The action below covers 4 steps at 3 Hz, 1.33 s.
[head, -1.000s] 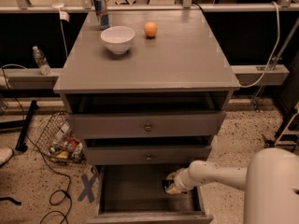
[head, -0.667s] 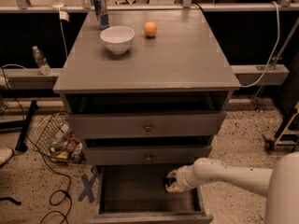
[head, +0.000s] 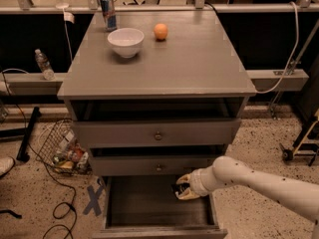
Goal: Pick rxbar chocolate from bottom drawer and place on counter
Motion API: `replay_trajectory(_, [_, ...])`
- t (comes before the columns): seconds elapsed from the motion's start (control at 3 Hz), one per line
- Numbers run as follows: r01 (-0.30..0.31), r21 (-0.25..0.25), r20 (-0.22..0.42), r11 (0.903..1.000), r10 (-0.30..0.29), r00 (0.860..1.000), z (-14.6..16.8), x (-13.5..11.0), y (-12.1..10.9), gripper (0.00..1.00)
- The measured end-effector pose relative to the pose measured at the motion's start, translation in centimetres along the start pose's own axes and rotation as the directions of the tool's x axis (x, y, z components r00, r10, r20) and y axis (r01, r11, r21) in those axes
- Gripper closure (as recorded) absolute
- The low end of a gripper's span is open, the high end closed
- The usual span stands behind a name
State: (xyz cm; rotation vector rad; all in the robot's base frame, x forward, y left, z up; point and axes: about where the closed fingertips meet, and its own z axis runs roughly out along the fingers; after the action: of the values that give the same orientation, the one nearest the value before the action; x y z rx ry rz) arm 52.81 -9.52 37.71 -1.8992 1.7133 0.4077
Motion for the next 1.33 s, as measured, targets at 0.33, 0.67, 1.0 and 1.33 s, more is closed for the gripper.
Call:
replay_trajectory(0.33, [0.0,0.0,0.0,1.0,0.0,1.0,0.0,0.0,0.0,1.0])
replay_trajectory(0.67, [0.007,0.008,-0.014,0.9999,-0.007,1.0,-1.3,-0.7,0.2,1.0])
replay_trajectory(1.0, [0.028,0.024,-0.029,0.9993,-0.028,0.999,-5.0,-2.8,0.5,1.0])
replay_trajectory(1.33, [0.06,0.04,-0.035,0.9974,-0.059,0.998,-8.7,-5.3,-0.3,1.0])
